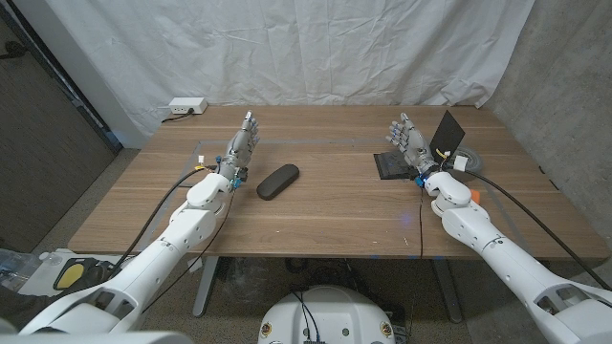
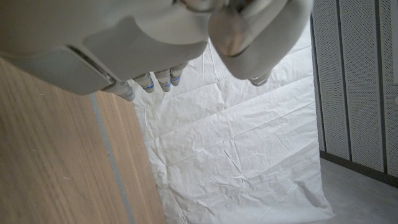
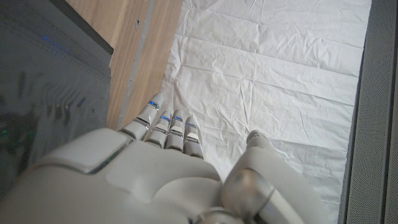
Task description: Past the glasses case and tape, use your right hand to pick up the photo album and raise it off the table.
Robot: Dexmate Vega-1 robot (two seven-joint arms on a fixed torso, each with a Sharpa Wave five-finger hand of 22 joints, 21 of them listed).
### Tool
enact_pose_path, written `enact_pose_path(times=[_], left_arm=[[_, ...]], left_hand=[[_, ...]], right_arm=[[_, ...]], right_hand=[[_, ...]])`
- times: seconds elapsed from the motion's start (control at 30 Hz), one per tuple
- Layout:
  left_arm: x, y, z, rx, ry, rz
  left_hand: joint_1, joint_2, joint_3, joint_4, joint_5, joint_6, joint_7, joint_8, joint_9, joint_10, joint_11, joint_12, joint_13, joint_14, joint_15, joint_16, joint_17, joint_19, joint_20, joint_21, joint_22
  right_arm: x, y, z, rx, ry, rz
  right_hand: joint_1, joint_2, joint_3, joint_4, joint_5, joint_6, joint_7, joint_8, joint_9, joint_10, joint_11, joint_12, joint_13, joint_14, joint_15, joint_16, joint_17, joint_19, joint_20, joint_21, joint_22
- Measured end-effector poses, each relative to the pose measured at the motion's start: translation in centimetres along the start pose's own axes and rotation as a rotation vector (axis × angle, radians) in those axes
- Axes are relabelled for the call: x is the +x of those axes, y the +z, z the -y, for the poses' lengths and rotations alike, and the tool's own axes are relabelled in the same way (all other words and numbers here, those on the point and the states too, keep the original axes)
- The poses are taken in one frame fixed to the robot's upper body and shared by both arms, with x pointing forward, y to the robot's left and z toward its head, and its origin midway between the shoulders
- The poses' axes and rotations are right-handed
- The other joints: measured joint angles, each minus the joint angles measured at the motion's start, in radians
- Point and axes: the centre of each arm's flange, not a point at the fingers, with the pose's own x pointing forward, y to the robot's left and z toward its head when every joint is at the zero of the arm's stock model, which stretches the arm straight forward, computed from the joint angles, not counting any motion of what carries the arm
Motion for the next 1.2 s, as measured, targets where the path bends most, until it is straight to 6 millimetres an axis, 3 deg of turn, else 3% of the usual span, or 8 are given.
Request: enact_pose_path(times=[0.47,1.2], left_arm=[[-0.1,0.7,0.6,0.022,-0.003,0.004],[-0.2,1.0,1.6,0.049,-0.033,-0.004]], left_hand=[[0.004,0.004,0.000,0.000,0.000,0.000,0.000,0.000,0.000,0.000,0.000,0.000,0.000,0.000,0.000,0.000,0.000,0.000,0.000,0.000,0.000],[0.013,0.013,0.000,0.000,0.009,0.000,0.000,0.000,0.000,-0.005,0.005,0.000,0.000,0.000,0.000,0.000,0.000,-0.009,-0.001,0.006,0.000]], right_arm=[[-0.2,0.0,-0.6,0.003,0.002,0.012],[-1.0,2.5,-1.2,-0.049,0.027,0.051]], right_hand=[[0.000,0.000,0.000,0.000,0.000,0.007,0.000,0.000,0.000,0.018,-0.003,0.008,0.000,0.014,0.003,0.004,0.000,0.014,0.001,0.000,0.000],[0.016,0.016,0.008,-0.008,0.000,0.021,-0.004,0.008,0.000,0.034,-0.002,0.015,0.000,0.032,0.004,0.008,0.000,0.029,0.003,-0.004,0.000]])
